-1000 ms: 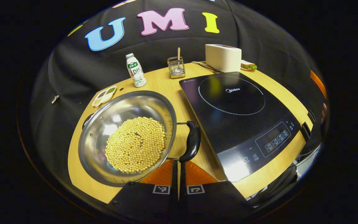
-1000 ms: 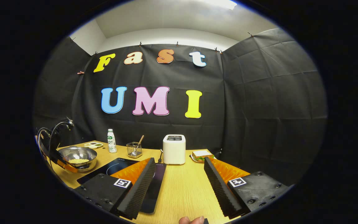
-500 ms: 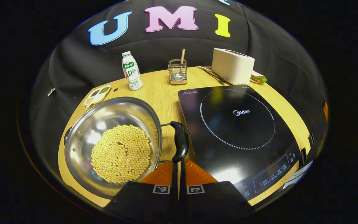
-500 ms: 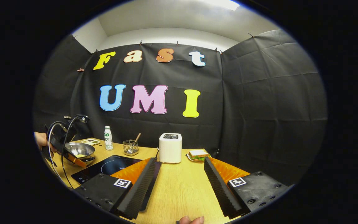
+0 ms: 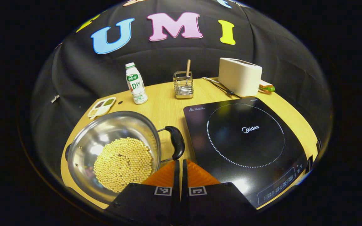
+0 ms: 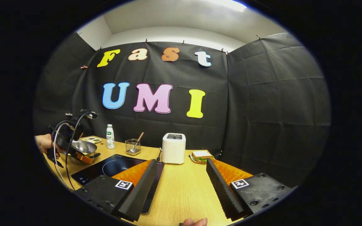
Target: First push the handle of the pot to place it horizontally, then grasp the pot with both hands and set it on the induction cooktop.
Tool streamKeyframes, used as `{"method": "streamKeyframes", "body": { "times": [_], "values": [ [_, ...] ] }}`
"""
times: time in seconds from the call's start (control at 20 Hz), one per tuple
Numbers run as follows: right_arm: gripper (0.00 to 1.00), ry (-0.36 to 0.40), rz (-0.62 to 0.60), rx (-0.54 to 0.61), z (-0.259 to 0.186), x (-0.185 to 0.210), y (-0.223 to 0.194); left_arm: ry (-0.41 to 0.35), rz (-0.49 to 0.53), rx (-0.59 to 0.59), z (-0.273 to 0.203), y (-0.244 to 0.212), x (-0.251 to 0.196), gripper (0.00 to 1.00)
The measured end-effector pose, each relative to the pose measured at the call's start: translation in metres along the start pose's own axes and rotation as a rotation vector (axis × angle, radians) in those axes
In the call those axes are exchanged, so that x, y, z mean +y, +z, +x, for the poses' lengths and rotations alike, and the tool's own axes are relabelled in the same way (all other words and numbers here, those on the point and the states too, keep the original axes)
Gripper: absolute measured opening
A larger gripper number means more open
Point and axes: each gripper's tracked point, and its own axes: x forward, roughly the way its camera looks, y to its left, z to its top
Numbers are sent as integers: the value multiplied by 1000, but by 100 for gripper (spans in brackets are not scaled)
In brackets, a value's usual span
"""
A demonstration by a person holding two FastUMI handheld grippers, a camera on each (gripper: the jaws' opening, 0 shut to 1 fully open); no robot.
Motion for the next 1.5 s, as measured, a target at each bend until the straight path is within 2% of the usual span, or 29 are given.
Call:
{"method": "streamKeyframes", "body": {
  "times": [0.1,0.2,0.35,0.4,0.6,0.8,1.0,1.3,1.5],
  "values": [
    [98,10,0,17,1,12,-1,-9,-30,-88,-25,11,7,5],
    [98,56,15,25,4,34,3,-20,-72,-163,-54,22,19,14],
    [98,147,73,46,9,71,10,-5,-111,-268,-96,38,54,79],
    [98,177,98,59,12,85,13,9,-134,-292,-106,42,71,85],
    [98,279,154,122,29,142,28,96,-218,-296,-128,31,154,95],
    [99,362,127,181,54,201,29,142,-283,-246,-130,9,222,95],
    [99,430,150,308,78,258,10,151,-312,-148,-109,-1,272,96],
    [98,486,235,573,116,329,-40,160,-289,66,-47,-23,315,95],
    [99,517,277,739,133,367,-76,106,-326,162,-14,-42,317,95]
  ]
}}
